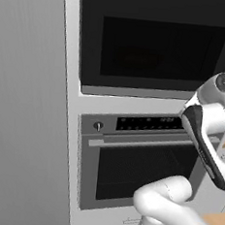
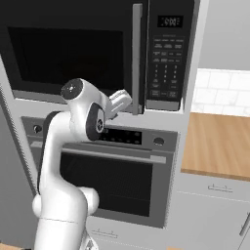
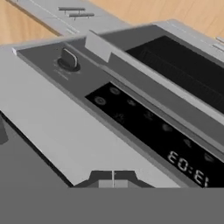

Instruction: Open the microwave, place the bowl with waffle inside the microwave, then close the microwave door and turn it on.

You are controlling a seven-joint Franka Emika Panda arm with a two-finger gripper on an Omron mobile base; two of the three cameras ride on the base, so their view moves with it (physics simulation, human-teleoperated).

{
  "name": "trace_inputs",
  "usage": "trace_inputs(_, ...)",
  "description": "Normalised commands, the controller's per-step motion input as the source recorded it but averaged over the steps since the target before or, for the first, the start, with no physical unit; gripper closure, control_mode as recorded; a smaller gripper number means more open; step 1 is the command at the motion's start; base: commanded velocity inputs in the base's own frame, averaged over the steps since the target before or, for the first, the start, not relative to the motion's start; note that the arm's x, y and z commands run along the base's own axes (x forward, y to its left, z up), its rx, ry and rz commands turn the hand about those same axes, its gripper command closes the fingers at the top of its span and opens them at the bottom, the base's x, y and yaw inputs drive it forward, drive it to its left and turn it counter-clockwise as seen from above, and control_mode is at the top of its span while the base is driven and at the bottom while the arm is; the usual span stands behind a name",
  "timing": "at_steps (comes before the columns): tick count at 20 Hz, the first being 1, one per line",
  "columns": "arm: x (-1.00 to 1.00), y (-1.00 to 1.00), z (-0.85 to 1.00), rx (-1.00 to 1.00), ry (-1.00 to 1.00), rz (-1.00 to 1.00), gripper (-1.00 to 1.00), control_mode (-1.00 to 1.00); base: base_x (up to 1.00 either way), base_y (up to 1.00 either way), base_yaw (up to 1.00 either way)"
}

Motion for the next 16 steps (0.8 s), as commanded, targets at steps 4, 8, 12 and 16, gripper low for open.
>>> trace_inputs(4, 0.06, -0.86, 0.71, 0.04, -0.04, 0.28, 1.00, -1.00, 0.00, 0.00, 0.00)
trace_inputs(8, 0.24, -0.52, 1.00, 0.00, -0.04, 0.13, 1.00, -1.00, 0.00, 0.00, 0.00)
trace_inputs(12, 0.05, -0.69, 1.00, -0.02, -0.02, 0.06, 1.00, -1.00, 0.00, 0.00, 0.00)
trace_inputs(16, 0.14, -0.81, 1.00, 0.00, -0.03, 0.01, 1.00, -1.00, 0.00, 0.00, 0.00)
